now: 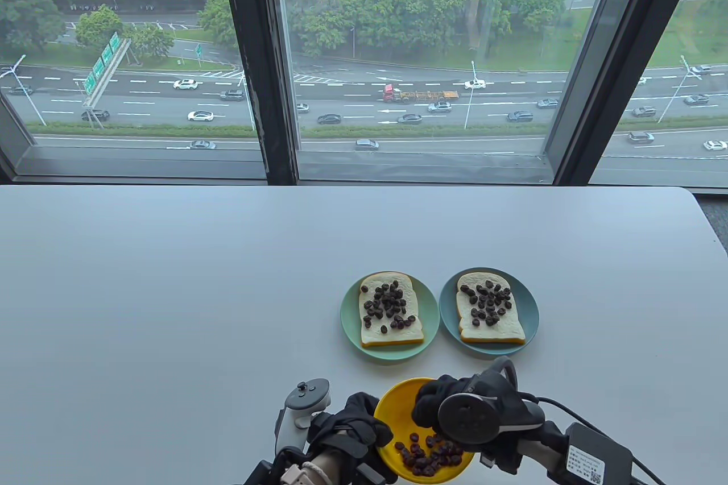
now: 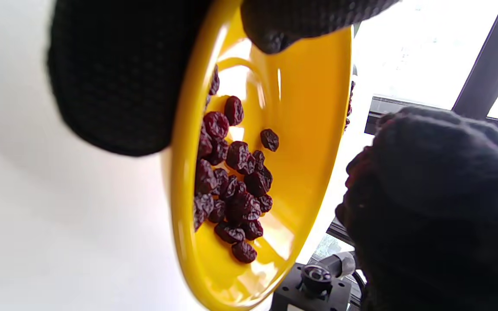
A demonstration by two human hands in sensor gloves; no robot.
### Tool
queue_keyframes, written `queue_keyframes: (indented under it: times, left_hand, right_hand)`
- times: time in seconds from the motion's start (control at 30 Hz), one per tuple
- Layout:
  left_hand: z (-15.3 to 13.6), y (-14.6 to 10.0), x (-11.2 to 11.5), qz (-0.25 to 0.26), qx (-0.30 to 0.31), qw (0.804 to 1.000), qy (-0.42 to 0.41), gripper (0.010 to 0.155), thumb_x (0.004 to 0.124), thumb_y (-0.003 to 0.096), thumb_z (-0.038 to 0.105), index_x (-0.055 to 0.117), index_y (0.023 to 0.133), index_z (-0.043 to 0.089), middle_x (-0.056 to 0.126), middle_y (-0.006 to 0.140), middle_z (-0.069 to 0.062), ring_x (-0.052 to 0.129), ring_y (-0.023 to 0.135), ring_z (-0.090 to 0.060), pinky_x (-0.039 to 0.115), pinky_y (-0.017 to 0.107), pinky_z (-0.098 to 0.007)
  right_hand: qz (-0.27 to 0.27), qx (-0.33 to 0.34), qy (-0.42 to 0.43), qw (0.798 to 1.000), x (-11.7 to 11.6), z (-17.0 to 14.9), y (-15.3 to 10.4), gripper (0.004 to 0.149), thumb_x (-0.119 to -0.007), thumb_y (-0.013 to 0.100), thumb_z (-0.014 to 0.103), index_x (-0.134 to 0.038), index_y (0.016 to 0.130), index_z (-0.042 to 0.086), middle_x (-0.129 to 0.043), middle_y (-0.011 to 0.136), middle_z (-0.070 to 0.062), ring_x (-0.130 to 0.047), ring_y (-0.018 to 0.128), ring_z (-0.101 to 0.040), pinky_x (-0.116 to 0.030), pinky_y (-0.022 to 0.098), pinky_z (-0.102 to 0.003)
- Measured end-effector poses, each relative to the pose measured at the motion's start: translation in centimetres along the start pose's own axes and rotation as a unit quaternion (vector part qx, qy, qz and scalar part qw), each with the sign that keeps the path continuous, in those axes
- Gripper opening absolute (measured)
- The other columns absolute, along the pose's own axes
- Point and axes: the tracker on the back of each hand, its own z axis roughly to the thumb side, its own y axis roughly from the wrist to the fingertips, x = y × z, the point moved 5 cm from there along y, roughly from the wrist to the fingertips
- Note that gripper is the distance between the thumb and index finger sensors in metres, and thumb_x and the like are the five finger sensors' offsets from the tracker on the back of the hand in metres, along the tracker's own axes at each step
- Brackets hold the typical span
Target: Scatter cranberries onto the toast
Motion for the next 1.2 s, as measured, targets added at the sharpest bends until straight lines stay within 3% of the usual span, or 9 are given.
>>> queue_keyframes:
  times: [0.1,0.23,0.37,0.47,0.83,1.2]
  left_hand:
    - [-0.2,0.2,0.3,-0.009,-0.005,1.000,-0.010,0.058,0.074,0.0447,0.017,0.038,0.090,0.023,0.060,0.072,-0.018,0.076,0.046,-0.035,0.097,0.021,-0.037]
    - [-0.1,0.2,0.3,-0.010,-0.006,1.000,-0.005,0.057,0.074,0.0446,0.017,0.039,0.090,0.022,0.060,0.072,-0.018,0.076,0.046,-0.035,0.097,0.021,-0.037]
    - [-0.3,0.2,0.2,-0.011,-0.013,1.000,-0.009,0.058,0.074,0.0447,0.018,0.038,0.090,0.023,0.060,0.072,-0.018,0.075,0.046,-0.035,0.097,0.021,-0.037]
    - [-0.5,0.5,0.2,-0.013,-0.020,1.000,-0.010,0.058,0.074,0.0449,0.018,0.038,0.090,0.023,0.059,0.072,-0.018,0.075,0.046,-0.035,0.097,0.022,-0.038]
    - [-0.8,0.7,0.1,-0.010,-0.027,1.000,-0.011,0.058,0.073,0.0450,0.018,0.038,0.090,0.023,0.059,0.072,-0.018,0.075,0.046,-0.035,0.097,0.022,-0.037]
    - [-0.9,0.7,0.1,-0.011,-0.026,1.000,-0.009,0.058,0.074,0.0451,0.018,0.038,0.090,0.023,0.059,0.072,-0.018,0.075,0.046,-0.035,0.097,0.022,-0.037]
  right_hand:
    - [-0.038,-0.091,0.010,0.995,2.0,-5.1,0.9,0.033,-0.087,0.025,0.029,-0.083,0.057,0.038,-0.086,0.069,0.007,-0.098,0.049,-0.015,-0.099,0.025,-0.016]
    - [-0.058,-0.219,-0.008,0.974,2.4,-12.7,1.2,0.033,-0.086,0.026,0.029,-0.083,0.058,0.038,-0.086,0.069,0.007,-0.097,0.049,-0.015,-0.099,0.025,-0.016]
    - [-0.042,-0.341,0.019,0.939,-0.1,-20.1,0.2,0.033,-0.086,0.027,0.029,-0.083,0.058,0.038,-0.086,0.070,0.007,-0.097,0.050,-0.015,-0.099,0.026,-0.016]
    - [-0.032,-0.379,0.026,0.924,-2.1,-22.8,-0.4,0.033,-0.086,0.027,0.029,-0.082,0.059,0.038,-0.085,0.071,0.007,-0.097,0.051,-0.015,-0.099,0.027,-0.016]
    - [-0.005,-0.415,0.035,0.909,-5.3,-25.3,-0.1,0.033,-0.084,0.029,0.028,-0.081,0.061,0.038,-0.083,0.074,0.006,-0.095,0.055,-0.016,-0.098,0.031,-0.017]
    - [0.014,-0.405,0.021,0.914,-5.6,-24.6,0.3,0.040,-0.080,0.034,0.030,-0.076,0.074,0.033,-0.077,0.082,-0.001,-0.091,0.060,-0.021,-0.093,0.035,-0.021]
